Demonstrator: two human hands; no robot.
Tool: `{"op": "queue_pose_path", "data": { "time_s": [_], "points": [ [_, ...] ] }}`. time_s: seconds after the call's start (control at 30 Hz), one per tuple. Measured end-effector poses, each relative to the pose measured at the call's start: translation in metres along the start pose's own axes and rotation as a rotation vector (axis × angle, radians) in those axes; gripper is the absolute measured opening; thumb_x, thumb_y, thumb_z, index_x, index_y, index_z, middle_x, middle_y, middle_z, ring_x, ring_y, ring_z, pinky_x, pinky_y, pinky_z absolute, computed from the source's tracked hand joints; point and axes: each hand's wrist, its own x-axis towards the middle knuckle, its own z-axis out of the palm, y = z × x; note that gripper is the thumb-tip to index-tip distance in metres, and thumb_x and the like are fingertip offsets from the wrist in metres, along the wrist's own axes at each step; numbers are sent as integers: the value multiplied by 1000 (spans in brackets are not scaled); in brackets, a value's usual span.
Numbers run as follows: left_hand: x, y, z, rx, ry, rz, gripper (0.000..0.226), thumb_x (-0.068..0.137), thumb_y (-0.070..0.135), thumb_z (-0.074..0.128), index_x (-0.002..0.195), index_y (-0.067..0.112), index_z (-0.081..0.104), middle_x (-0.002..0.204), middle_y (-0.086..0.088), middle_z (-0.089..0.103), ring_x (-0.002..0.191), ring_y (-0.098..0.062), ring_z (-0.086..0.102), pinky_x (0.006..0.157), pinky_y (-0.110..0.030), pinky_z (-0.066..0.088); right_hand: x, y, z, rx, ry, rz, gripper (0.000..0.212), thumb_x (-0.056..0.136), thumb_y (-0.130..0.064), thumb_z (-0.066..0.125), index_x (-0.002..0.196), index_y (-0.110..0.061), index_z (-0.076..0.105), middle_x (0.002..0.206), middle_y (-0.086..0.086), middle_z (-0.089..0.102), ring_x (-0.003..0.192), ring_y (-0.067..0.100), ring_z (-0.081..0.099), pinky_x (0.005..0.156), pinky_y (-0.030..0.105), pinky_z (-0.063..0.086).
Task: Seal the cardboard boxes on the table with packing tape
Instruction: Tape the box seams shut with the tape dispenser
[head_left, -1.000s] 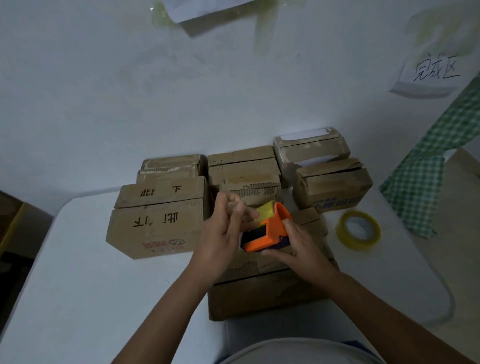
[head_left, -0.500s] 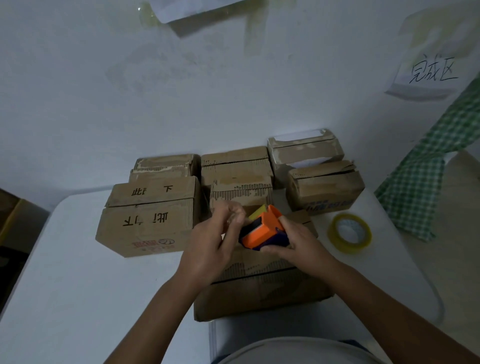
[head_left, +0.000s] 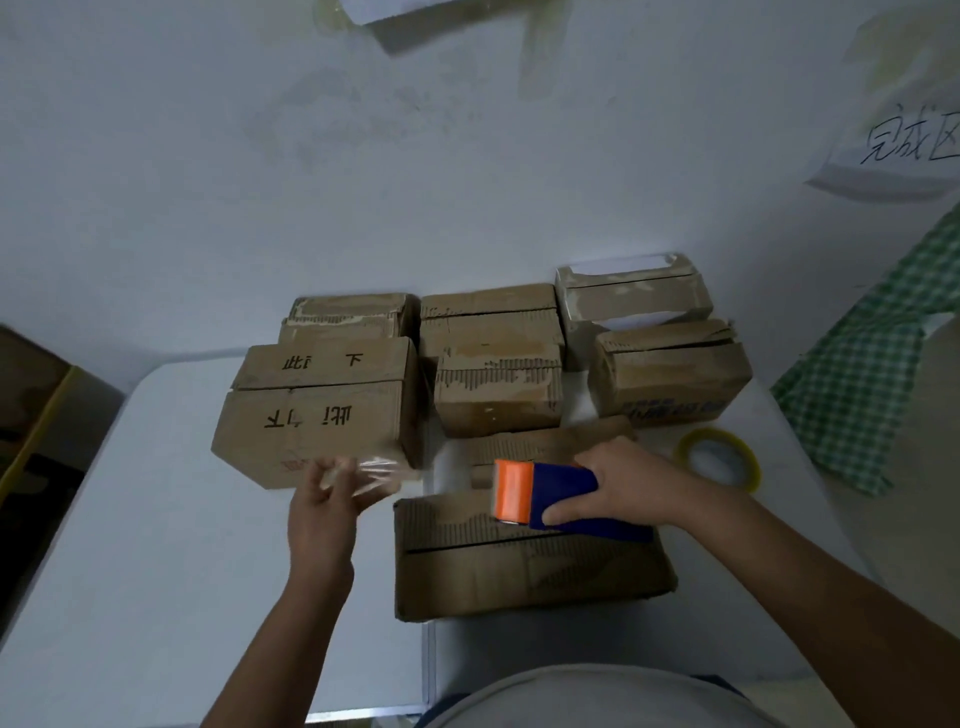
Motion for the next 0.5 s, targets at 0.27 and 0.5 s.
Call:
{"op": "queue_pose_path", "data": {
  "time_s": [0.27,0.5],
  "points": [
    [0,-69,-43,-359,146,-427,11,98,5,51,94,-2,59,88,-19,58,79,-30,61,89,-45,53,18,-19,20,-160,-82,19,70,70,-93,28,85,-30,57,81,-10,60,73,6,58,58,28,43],
    [-5,-75,-57,-565,40,-531,15,94,9,53,81,3,57,78,-14,60,74,-29,63,77,-40,56,28,-23,38,-283,89,-7,51,78,-83,40,74,-33,47,72,-12,55,65,1,53,54,23,39]
  ]
}}
